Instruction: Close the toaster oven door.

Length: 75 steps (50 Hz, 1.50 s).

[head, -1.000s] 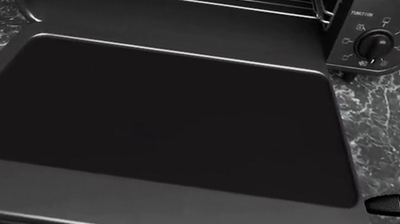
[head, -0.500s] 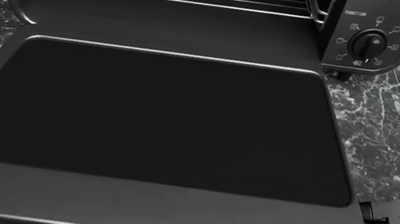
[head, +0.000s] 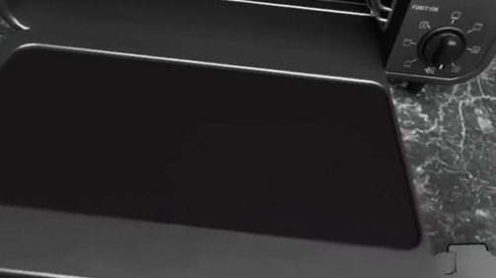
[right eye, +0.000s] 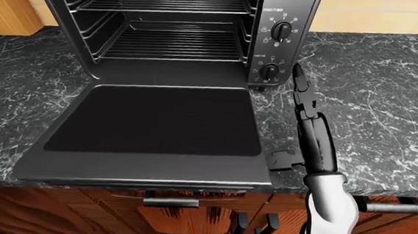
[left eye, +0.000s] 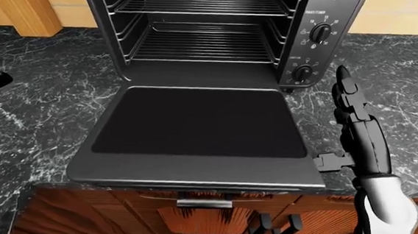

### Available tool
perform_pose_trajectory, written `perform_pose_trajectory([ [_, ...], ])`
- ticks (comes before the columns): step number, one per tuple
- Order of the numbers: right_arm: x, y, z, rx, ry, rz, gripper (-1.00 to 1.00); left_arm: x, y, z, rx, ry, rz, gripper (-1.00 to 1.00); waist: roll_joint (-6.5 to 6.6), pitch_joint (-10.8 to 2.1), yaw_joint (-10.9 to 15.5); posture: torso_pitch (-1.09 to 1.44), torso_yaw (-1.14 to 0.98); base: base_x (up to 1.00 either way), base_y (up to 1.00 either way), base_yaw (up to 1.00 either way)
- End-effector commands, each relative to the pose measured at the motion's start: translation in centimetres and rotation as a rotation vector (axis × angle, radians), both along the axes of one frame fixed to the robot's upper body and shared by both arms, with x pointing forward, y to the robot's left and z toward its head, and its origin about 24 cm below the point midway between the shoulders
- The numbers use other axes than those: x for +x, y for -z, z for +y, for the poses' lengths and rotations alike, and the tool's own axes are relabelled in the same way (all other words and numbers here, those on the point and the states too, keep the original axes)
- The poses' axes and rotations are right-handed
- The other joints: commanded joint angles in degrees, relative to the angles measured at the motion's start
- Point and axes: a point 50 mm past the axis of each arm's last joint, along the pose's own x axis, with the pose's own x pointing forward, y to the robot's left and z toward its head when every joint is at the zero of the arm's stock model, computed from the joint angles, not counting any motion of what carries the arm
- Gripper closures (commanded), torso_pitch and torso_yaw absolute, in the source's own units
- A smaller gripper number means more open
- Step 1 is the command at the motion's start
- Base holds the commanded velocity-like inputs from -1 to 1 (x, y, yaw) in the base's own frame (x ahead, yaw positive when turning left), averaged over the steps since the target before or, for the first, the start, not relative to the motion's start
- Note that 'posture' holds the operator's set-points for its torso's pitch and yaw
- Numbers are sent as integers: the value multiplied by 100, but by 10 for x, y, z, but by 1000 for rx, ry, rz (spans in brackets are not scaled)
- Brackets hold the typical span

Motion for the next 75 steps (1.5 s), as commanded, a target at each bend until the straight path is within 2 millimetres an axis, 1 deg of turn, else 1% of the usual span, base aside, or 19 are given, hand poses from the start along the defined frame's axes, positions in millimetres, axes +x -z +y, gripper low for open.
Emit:
perform_pose_trajectory([
  [1,-7,-22,13,-9,-67,-111,-100,-7,-16,-3,49,-7,-71,-100,3,-130,14,0,0,0,0,0],
  [11,-12,-42,19,35,-80,-155,-100,-7,-16,-2,49,-8,-71,-100,49,-113,0,0,0,0,0,0],
  [15,-14,-54,19,51,-78,-185,-100,-7,-17,-3,49,-9,-72,-100,64,-102,-6,0,0,0,0,0],
  [23,-19,-68,22,73,-81,-225,-100,-7,-17,-3,48,-7,-72,-100,56,-95,-5,0,0,0,0,0],
  [31,-17,-74,24,105,-76,-235,-100,-6,-14,-1,43,-18,-66,-100,66,-81,-23,0,0,0,0,0],
  [45,-11,-98,34,150,-76,-288,-100,-3,-11,8,29,-66,-44,-100,111,-49,-48,0,0,0,0,0],
  [54,-2,-115,35,193,-54,-304,-100,-5,-11,11,20,-82,-41,-100,129,-29,-42,0,0,0,0,0],
  [61,12,-132,33,234,-29,-314,-100,-6,-11,12,17,-90,-39,-100,142,-18,-51,0,0,0,0,0],
  [67,20,-142,35,251,-16,-325,-100,-5,-11,13,15,-90,-38,-100,142,-9,-41,0,0,0,0,0],
  [75,32,-149,33,276,12,-323,-100,-5,-11,13,14,-88,-36,-100,148,-1,-45,0,0,0,0,0],
])
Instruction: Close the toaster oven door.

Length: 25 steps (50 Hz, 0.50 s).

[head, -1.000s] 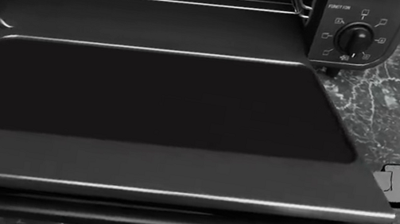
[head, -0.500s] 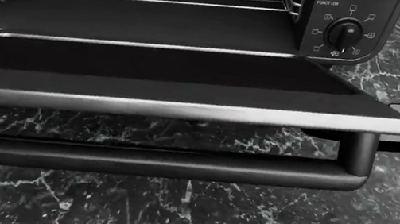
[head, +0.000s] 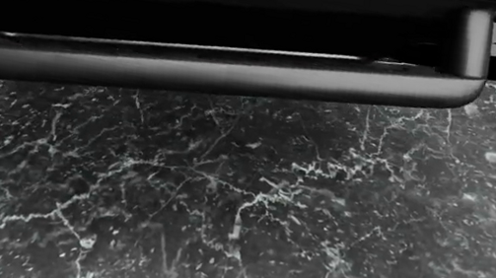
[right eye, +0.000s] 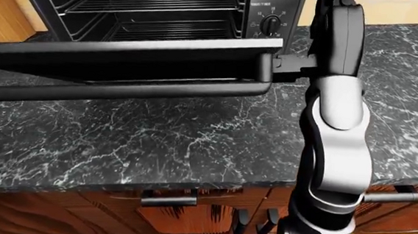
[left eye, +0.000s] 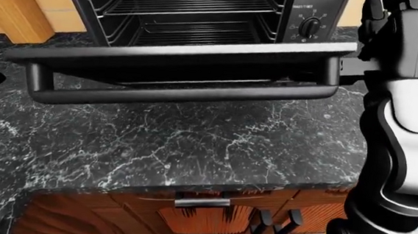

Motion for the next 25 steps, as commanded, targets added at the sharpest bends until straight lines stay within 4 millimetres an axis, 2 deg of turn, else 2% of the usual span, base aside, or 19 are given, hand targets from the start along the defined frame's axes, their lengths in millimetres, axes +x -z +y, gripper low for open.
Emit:
perform_pose_trajectory([
  [1,-13,-29,7,-7,-29,-179,-100,-8,-18,-2,53,-11,-73,-100,-27,-182,34,0,0,0,0,0],
  [16,13,-45,5,11,6,-183,-100,-7,-15,-3,50,-1,-64,-100,-23,-176,33,0,0,0,0,0],
  [25,31,-62,5,17,27,-200,-100,-6,-13,-6,51,13,-59,-100,-13,-175,26,0,0,0,0,0],
])
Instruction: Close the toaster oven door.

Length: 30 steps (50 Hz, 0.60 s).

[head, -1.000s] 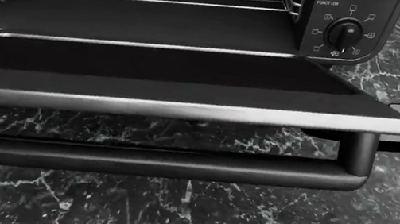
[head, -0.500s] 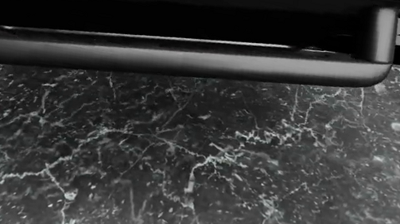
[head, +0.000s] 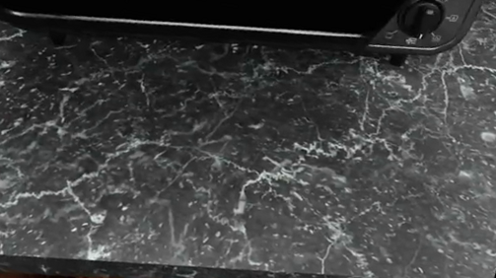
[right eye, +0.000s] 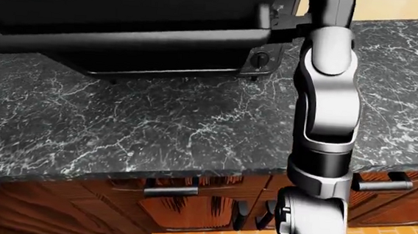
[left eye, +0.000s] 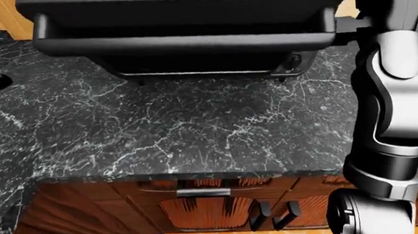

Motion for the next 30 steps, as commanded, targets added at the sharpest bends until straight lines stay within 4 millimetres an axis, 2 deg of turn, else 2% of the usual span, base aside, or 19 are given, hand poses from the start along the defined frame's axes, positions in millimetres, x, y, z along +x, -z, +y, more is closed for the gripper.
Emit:
perform_pose_trajectory([
  [1,-14,-33,3,1,5,-180,-100,-7,-17,-2,49,-8,-69,-100,-12,-173,24,0,0,0,0,0],
  [9,0,-39,-2,2,39,-188,-100,-4,-11,-11,51,31,-53,-100,-12,-174,29,0,0,0,0,0],
  [21,8,-49,-6,9,64,-200,-100,-4,-8,-20,56,59,-48,-100,-36,-176,49,0,0,0,0,0],
  [30,12,-52,-7,15,74,-204,-100,-1,9,-37,57,100,-22,-100,-57,-182,67,0,0,0,0,0],
])
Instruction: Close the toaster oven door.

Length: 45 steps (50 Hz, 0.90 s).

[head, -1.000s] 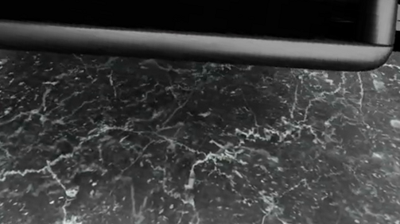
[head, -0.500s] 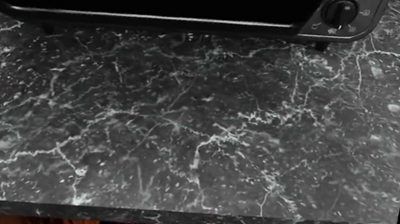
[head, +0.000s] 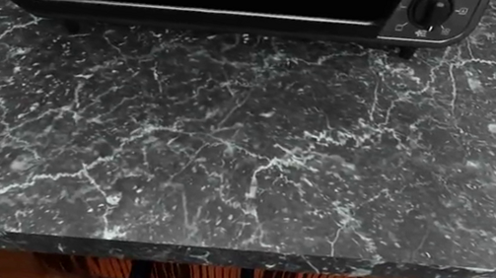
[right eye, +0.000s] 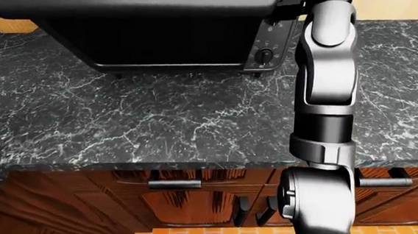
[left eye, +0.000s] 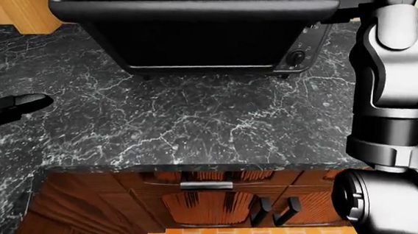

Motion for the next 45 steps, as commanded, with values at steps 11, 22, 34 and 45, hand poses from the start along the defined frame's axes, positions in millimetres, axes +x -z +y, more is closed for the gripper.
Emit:
perform_pose_trajectory([
  [11,-15,-35,-2,12,23,-169,-100,-4,5,-20,21,47,-20,-100,-48,-193,15,0,0,0,0,0],
  [22,-15,-37,-3,13,29,-172,-100,-17,6,-43,30,107,-13,-100,-87,-205,28,0,0,0,0,0],
  [34,-15,-39,-4,13,33,-176,-100,-22,14,-68,36,191,13,-100,-117,-214,44,0,0,0,0,0],
  [45,-16,-42,-4,14,35,-183,-100,-27,20,-91,37,275,27,-100,-153,-221,56,0,0,0,0,0],
])
